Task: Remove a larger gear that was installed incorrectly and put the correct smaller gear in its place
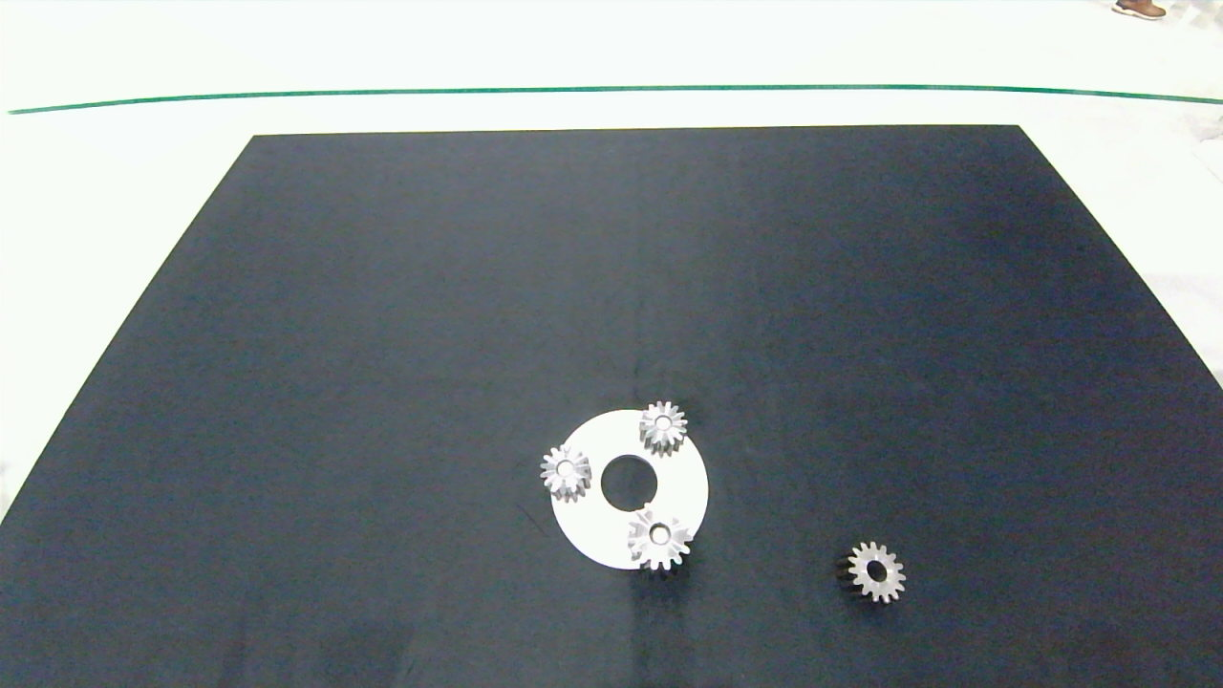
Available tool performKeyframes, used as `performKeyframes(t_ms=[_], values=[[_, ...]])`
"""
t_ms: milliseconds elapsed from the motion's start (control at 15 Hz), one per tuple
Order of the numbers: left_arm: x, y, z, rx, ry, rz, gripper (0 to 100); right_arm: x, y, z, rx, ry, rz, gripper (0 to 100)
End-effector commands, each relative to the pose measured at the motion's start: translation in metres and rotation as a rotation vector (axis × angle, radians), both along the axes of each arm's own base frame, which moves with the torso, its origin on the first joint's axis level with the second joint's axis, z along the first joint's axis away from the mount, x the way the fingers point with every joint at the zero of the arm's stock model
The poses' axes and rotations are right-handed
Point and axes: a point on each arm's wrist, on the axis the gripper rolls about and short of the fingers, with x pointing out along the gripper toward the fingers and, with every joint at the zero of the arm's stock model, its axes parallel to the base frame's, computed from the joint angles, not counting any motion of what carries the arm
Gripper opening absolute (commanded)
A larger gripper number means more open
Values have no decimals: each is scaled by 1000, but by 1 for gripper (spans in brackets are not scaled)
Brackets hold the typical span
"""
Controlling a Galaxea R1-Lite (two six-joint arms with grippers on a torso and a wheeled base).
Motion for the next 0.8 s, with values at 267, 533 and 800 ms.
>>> performKeyframes(t_ms=[267,533,800], values=[[0,0,0,0,1,0,100,0,0,0,4,1,0,100],[0,0,0,0,1,0,100,0,0,0,3,1,0,100],[0,0,0,0,1,0,100,0,0,0,1,1,0,100]])
